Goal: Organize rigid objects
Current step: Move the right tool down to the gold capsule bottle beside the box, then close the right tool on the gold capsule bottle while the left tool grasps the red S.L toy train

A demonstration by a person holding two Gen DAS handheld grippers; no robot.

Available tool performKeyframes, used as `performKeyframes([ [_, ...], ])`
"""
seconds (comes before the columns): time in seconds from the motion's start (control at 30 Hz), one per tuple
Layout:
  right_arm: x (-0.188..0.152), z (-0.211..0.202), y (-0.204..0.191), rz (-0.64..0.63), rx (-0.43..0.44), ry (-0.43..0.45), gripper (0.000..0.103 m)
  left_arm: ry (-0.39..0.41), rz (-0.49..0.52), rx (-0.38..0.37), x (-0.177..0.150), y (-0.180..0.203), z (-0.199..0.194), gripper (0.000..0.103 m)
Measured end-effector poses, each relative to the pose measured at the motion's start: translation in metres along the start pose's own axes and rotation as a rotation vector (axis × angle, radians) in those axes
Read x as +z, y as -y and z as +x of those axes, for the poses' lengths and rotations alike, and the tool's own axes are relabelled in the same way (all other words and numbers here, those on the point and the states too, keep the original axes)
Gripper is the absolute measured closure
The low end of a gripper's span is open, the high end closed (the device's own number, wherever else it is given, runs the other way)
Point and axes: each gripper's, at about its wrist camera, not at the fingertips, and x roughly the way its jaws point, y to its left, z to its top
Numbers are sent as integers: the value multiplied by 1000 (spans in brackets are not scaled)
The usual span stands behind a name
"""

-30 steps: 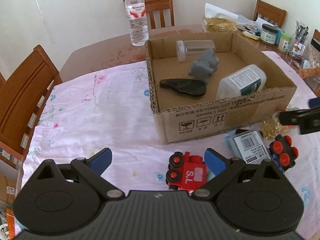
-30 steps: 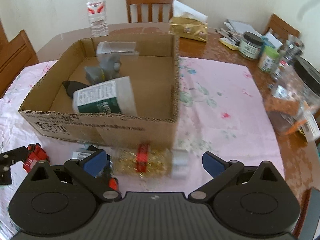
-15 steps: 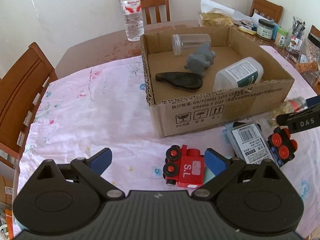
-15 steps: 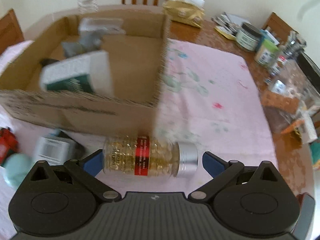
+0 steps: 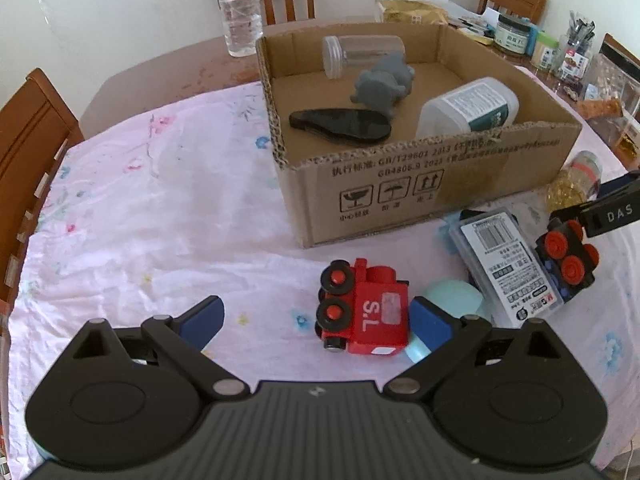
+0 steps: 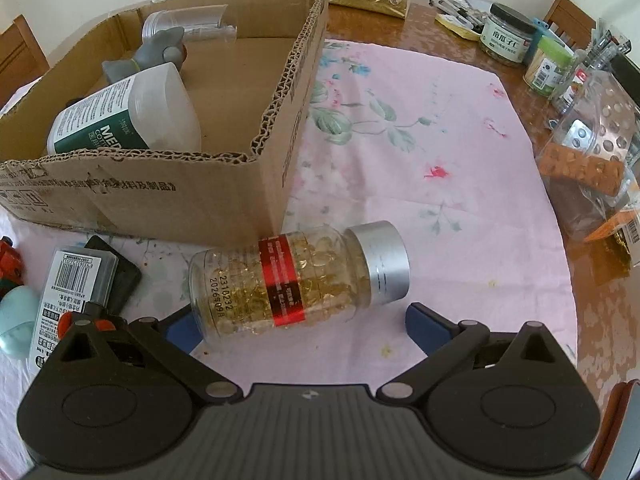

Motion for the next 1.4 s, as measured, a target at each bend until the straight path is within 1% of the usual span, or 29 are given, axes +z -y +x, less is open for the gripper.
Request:
performKeyframes([
  [0.13,0,2,0,5,-2,6,0,-3,-9,1,0,-5,6,4],
  [0.27,0,1,1,6,-2,6,0,-10,5,67,-1,-15,10,4],
  [0.33,0,2,1,5,-2,7,0,-16,15,80,-3,-21,13,5],
  [0.43,0,1,0,4,-2,8,0,-23,50,56,-5,-22,17,7],
  [0.53,0,1,1,3,-1,9,0,2,65,12,-5,-20,19,12],
  [0.6,0,1,1,1,-1,11,0,8,55,-24,-4,-21,20,19],
  [0.67,-1,1,1,0,0,17,0,8,47,-61,-4,-22,21,19],
  [0.73,-2,0,1,-2,0,23,0,7,36,-81,-5,-23,22,19],
  [0.77,-2,0,1,-2,1,25,0,8,32,-95,-5,-24,23,19],
  [0.8,-3,0,1,-1,0,26,0,11,28,-113,-6,-26,23,13],
  [0.87,-3,-1,1,0,0,29,0,11,26,-138,-5,-26,26,7],
  [0.97,-4,-2,0,1,-1,34,0,13,82,-110,-5,-18,28,3],
  [1.03,-5,-2,0,2,-2,36,0,9,83,-124,-4,-19,29,3],
  [1.13,-6,-3,1,-1,0,39,0,14,87,-138,-3,-22,29,7],
  [1.2,-6,-3,1,-3,1,40,0,20,95,-145,-2,-24,28,18],
  [1.23,-6,-3,1,-4,1,39,0,20,98,-147,-1,-25,27,21],
  [1.3,-5,-3,2,-8,3,40,0,19,99,-148,0,-26,24,32],
  [1.4,-6,-3,2,-17,9,51,0,10,91,-140,2,-27,23,37],
])
